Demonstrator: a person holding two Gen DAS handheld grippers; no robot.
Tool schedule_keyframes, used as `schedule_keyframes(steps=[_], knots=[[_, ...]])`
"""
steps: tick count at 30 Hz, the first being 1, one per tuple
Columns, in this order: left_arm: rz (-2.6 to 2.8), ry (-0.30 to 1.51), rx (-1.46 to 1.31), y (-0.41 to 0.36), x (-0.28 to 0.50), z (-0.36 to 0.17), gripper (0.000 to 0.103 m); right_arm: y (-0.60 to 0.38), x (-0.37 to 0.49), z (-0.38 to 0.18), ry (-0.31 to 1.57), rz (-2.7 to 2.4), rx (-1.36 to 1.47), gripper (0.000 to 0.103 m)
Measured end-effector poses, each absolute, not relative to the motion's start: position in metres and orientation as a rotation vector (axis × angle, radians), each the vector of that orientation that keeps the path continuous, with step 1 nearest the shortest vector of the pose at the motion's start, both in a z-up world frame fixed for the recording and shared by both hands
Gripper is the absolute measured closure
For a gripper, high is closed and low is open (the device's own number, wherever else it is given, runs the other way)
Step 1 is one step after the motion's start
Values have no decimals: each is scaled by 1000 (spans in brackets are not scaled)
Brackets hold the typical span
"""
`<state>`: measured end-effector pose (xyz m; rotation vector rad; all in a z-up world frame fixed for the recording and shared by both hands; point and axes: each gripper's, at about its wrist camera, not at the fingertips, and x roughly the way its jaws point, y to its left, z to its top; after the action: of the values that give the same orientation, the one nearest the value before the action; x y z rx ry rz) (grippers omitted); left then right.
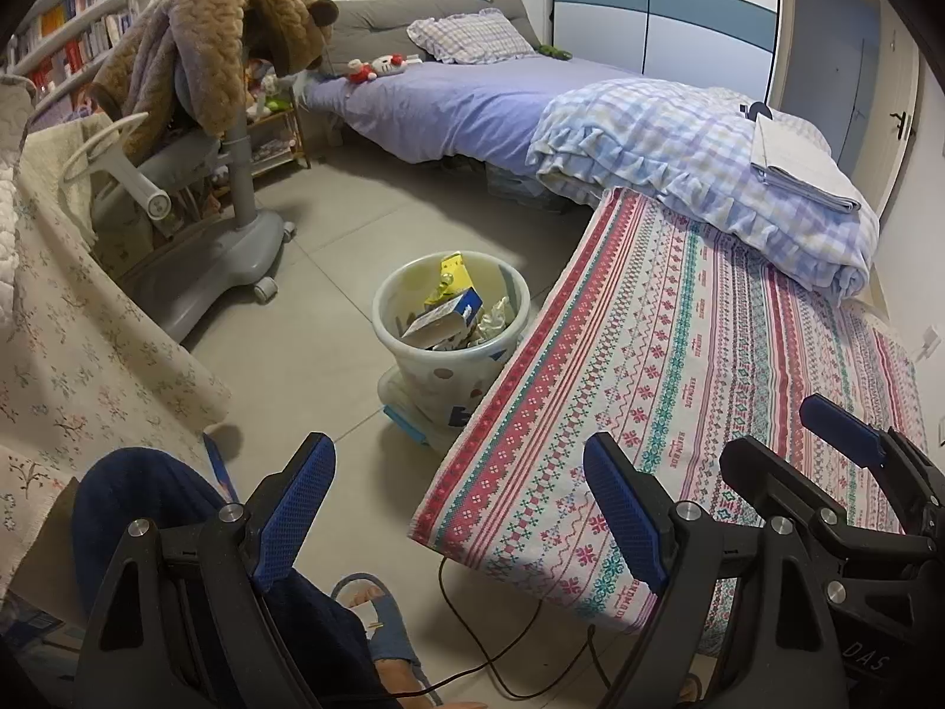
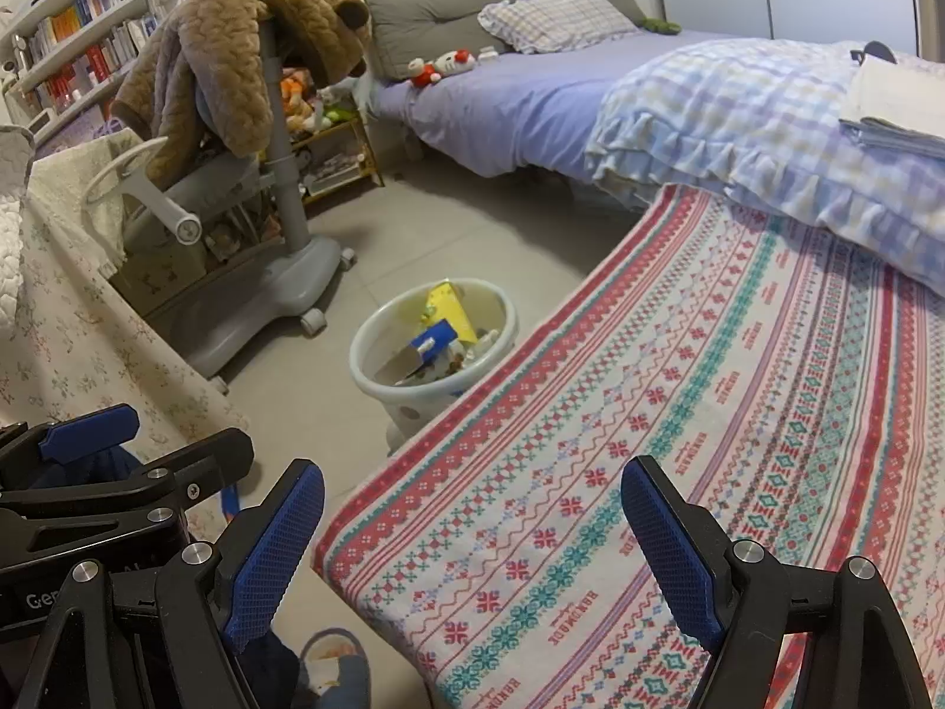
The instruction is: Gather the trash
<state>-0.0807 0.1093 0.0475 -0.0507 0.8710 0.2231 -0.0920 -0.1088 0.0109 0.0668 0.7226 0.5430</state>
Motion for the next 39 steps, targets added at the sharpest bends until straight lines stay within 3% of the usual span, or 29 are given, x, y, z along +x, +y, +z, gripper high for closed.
schedule_keyframes(steps=[39], knots=[[249, 866, -6, 106, -80, 45, 15, -108, -90, 4, 739, 536, 59, 16]])
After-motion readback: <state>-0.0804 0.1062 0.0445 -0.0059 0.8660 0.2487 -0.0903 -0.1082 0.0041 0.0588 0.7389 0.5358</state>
